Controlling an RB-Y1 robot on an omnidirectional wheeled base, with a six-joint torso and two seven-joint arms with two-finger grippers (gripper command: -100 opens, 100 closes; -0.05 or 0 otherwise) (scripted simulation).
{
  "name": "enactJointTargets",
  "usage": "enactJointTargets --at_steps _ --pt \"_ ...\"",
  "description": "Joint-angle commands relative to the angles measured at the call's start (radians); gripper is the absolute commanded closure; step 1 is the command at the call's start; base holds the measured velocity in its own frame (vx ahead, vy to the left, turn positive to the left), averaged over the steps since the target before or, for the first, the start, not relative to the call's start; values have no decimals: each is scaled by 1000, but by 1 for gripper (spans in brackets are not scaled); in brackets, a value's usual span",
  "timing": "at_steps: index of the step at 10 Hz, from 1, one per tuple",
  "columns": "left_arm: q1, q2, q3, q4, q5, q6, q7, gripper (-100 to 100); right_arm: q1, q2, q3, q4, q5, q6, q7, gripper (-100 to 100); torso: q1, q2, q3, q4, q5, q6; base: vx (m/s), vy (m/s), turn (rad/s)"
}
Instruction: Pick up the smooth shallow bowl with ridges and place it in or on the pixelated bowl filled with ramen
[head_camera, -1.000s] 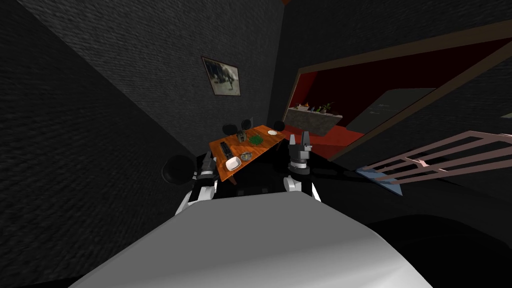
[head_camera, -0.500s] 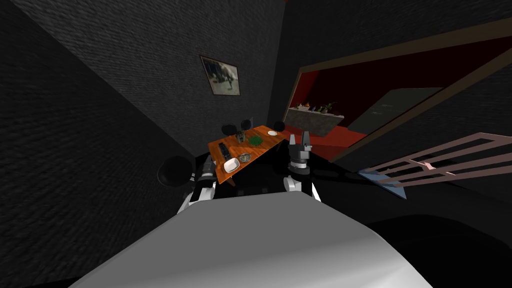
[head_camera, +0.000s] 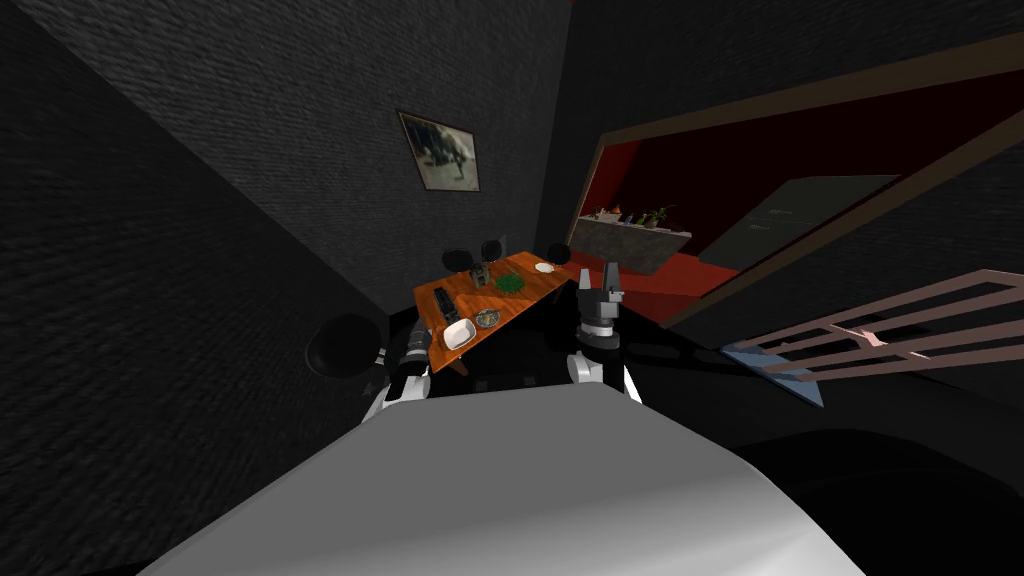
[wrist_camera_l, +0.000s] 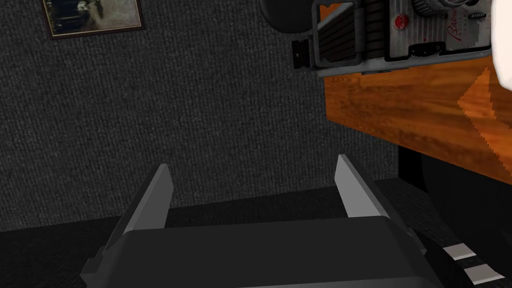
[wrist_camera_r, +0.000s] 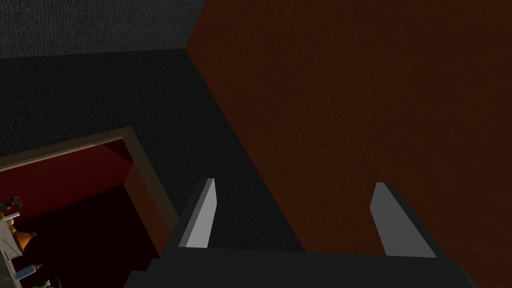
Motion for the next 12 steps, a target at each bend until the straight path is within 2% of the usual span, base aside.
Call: enactJointTargets --at_steps 1,4,5,8,11,12 --pt "-15 0 22 50 3 20 8 -100 0 0 0 0 0 0 0 0 0 0 0 0 0 0 93 -81 36" --pt "-33 -3 37 139 4 27 10 -100 0 0 0 0 0 0 0 0 -1 0 0 0 0 0 53 -61 20" --pt "-33 -3 37 143 4 27 10 -100 0 0 0 0 0 0 0 0 0 1 1 0 0 0 14 -25 4" --pt "-69 -10 66 229 5 41 14 -100 0 0 0 0 0 0 0 0 1 2 1 0 0 0 42 -46 23" --pt "-86 -14 80 308 6 48 16 -100 0 0 0 0 0 0 0 0 -1 1 0 0 0 0 50 -56 23" --pt "-103 -17 93 352 6 54 17 -100 0 0 0 0 0 0 0 0 0 1 1 0 0 0 52 -48 20"
